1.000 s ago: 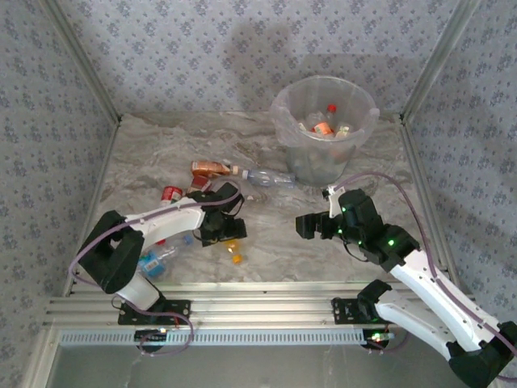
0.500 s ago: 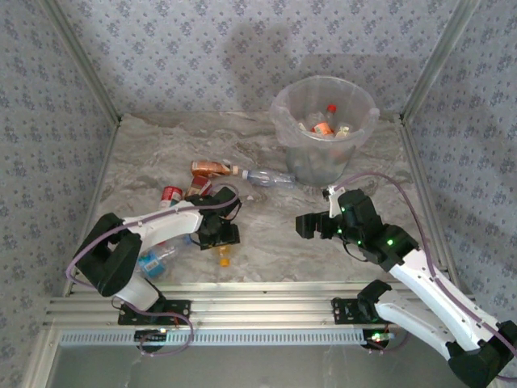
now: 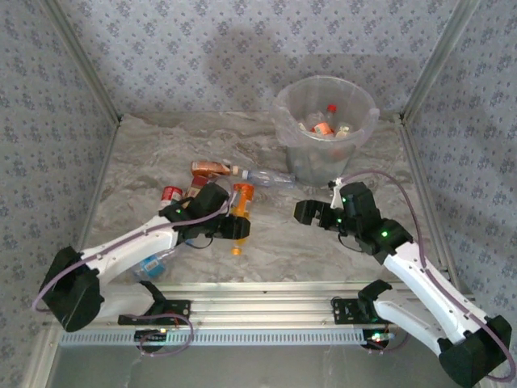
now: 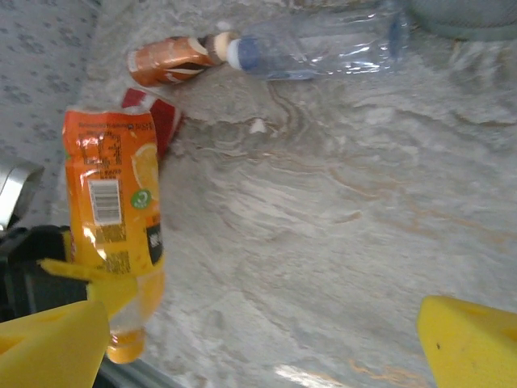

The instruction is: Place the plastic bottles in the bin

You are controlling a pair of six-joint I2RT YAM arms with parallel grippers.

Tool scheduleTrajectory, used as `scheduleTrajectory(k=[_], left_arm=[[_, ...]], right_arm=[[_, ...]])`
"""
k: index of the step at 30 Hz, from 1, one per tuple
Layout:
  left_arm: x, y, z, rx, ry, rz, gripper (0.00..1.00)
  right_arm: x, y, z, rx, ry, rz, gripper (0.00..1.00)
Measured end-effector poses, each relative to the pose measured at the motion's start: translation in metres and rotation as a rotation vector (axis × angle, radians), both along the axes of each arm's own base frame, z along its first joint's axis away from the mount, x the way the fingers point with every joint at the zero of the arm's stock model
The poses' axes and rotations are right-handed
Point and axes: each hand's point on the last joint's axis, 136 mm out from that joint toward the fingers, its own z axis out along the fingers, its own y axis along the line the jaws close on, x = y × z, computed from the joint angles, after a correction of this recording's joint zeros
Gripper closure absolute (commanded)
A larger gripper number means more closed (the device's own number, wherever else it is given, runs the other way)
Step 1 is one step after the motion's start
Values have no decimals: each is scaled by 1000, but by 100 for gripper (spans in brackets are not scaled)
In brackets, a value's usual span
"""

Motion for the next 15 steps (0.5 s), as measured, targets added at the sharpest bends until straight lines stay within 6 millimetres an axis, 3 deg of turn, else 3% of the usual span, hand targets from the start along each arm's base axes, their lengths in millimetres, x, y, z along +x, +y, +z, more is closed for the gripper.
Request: scheduleTrajectory(k=[6, 15], left_arm=[[-14, -23, 22, -138, -30, -140, 47], [-39, -52, 46, -279, -35, -305, 46]], right_arm=[[10, 28, 21, 164, -10, 63, 0], [17, 58, 27, 248, -8, 146, 0]])
